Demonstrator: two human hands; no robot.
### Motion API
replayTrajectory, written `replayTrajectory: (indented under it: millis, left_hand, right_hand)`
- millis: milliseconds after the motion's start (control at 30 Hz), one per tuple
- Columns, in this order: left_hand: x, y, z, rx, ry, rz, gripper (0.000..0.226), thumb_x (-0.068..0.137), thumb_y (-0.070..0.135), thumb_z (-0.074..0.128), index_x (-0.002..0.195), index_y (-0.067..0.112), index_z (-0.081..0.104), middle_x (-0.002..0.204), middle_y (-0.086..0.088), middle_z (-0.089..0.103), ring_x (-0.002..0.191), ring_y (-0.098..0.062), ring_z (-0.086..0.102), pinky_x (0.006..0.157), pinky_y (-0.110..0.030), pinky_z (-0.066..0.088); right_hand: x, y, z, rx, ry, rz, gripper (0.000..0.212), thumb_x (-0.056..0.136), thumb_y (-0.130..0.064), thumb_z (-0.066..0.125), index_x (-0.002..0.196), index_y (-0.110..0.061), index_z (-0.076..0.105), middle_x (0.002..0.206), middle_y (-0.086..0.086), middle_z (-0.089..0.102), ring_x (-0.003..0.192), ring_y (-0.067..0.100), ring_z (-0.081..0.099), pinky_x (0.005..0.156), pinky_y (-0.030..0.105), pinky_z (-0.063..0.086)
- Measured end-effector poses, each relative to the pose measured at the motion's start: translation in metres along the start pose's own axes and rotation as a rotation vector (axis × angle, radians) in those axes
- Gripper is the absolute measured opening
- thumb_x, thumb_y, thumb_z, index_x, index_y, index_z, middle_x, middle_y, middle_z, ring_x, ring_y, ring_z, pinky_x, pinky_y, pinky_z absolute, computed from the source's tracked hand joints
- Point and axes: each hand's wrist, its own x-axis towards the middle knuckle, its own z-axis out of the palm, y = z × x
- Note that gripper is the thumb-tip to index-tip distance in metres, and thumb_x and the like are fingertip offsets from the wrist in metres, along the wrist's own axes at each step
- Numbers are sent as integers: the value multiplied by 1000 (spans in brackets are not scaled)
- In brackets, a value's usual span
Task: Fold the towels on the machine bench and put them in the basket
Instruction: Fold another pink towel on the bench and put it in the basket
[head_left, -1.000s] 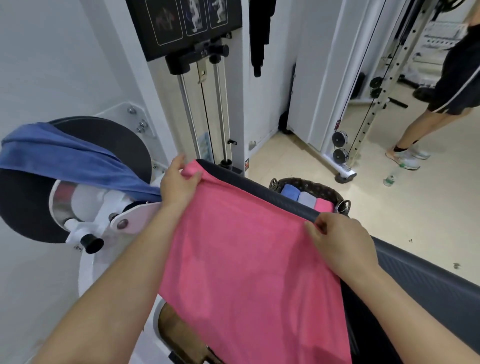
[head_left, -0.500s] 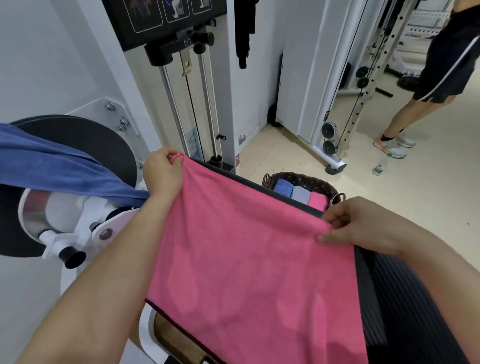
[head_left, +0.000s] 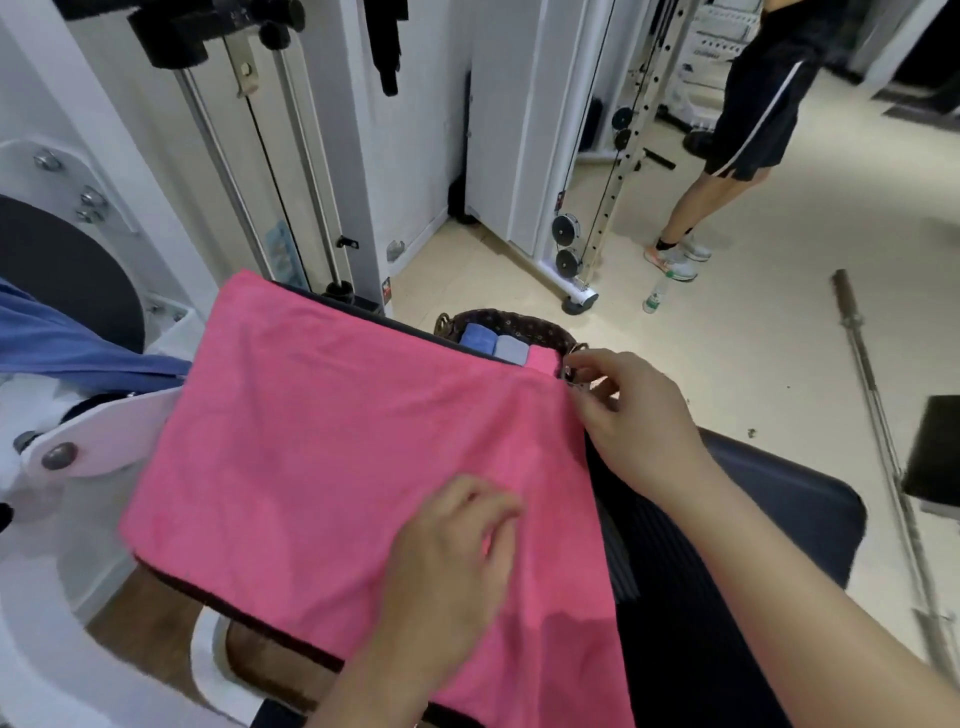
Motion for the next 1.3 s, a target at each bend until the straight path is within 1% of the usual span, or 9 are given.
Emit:
replayTrajectory:
  millis: [200, 367, 467, 567, 733, 867, 967, 1067, 1300]
  left_hand:
    - [-34, 55, 67, 195, -86, -178, 59, 72, 64, 50, 116, 24, 57, 101, 9, 62, 85, -13, 64, 66, -26, 53]
    - [-16, 54, 58, 179, -94, -361, 34, 80, 24, 63, 112, 24, 50, 89, 4, 66, 81, -27, 65, 64, -37, 46]
    - [-8, 44, 38, -416, 15, -662, 20, 84, 7, 58, 98, 22, 59, 61, 11, 61, 61, -16, 57, 59, -32, 44]
    - [-7, 25, 13, -1023, 190, -927, 29, 87, -6, 41, 90, 13, 62, 63, 1, 61, 56, -12, 56, 52, -25, 49]
    - [-20, -11, 0, -335, 153, -764, 16, 91, 13, 59, 100, 23, 50, 89, -1, 63, 79, -18, 63, 68, -33, 51]
    - [-33, 0, -4, 120, 286, -361, 22, 84, 7, 64, 98, 22, 55, 95, 8, 50, 73, -4, 49, 63, -12, 40]
    - [-45, 15, 5, 217, 20, -166, 22, 84, 29, 58, 104, 23, 63, 96, 12, 56, 85, -7, 54, 73, -18, 46]
    - [-55, 32, 23, 395, -130, -170, 61, 73, 62, 54, 119, 23, 55, 106, 10, 57, 98, -13, 55, 77, -33, 53]
    - [-55, 36, 41, 534, -41, -147, 49, 65, 45, 75, 102, 18, 58, 90, 1, 56, 77, -22, 59, 60, -36, 49]
  right_hand:
    - [-74, 35, -15, -74, -181, 84, 46, 91, 0, 42, 128, -20, 58, 117, -4, 64, 111, 13, 57, 95, 27, 43]
    - [-97, 42, -4, 258, -422, 14, 46, 92, 3, 42, 123, -22, 65, 119, -14, 67, 115, -5, 56, 106, 26, 42]
    - [-99, 30, 3, 468, -394, 35, 42, 93, 4, 46, 113, -23, 70, 109, -14, 71, 109, -6, 60, 101, 21, 45]
    - [-95, 21, 13, 438, -238, 62, 40, 89, 1, 51, 111, -27, 68, 106, -15, 71, 99, -3, 63, 94, 22, 48]
    - [-75, 2, 28, -32, -236, 31, 57, 93, -41, 53, 144, -23, 36, 130, -1, 46, 114, 19, 51, 94, 38, 46]
    - [-70, -12, 44, -275, -241, -77, 17, 91, -36, 51, 97, -22, 57, 102, 0, 51, 99, 25, 52, 77, 37, 44]
    - [-64, -9, 45, -120, -218, -55, 17, 94, -30, 46, 89, -19, 58, 90, -1, 62, 88, 25, 57, 69, 36, 44]
    - [-51, -6, 31, 152, -249, 35, 12, 94, -32, 52, 90, -22, 58, 84, -6, 65, 83, 20, 61, 74, 37, 49]
    - [-33, 2, -38, 410, -197, 99, 17, 87, -32, 68, 83, -16, 70, 85, 6, 72, 81, 22, 68, 76, 38, 54]
